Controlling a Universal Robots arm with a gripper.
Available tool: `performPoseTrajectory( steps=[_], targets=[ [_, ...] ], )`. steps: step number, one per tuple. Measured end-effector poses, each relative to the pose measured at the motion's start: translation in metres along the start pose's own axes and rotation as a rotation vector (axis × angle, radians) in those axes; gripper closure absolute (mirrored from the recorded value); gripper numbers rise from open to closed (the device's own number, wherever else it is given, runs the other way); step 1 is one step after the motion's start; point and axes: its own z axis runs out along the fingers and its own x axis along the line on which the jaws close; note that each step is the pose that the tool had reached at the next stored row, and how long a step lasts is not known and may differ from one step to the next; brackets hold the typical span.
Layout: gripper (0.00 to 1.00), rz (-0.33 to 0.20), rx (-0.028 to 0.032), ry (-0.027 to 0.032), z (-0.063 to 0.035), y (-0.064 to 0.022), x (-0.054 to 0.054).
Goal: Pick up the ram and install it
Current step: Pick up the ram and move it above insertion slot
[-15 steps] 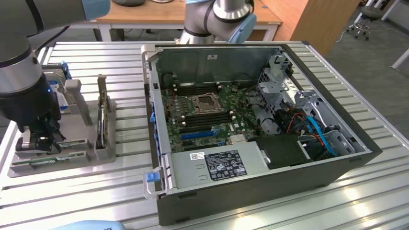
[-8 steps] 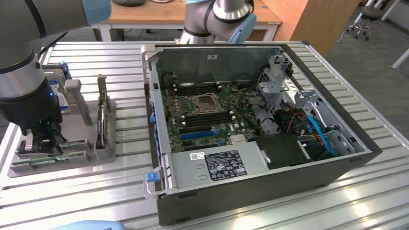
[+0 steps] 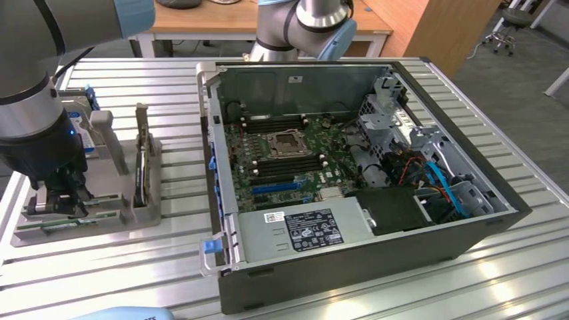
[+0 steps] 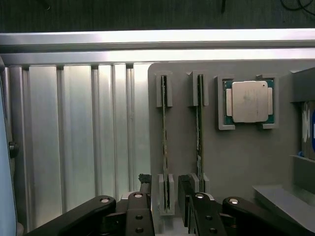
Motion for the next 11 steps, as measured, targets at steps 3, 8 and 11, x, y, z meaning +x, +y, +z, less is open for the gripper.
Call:
performPoseTrajectory(
  steps=[3,8,11],
  targets=[
    [0.65,0.000,0.0002,-0.0002,0.0009,0.0006,-0.0001],
    [0.65,0.000,0.0000,0.0000,0.0018,0.0019,-0.0003],
    [0.65,0.000,0.0000,0.0000,0.0020,0.0020,-0.0005]
  ],
)
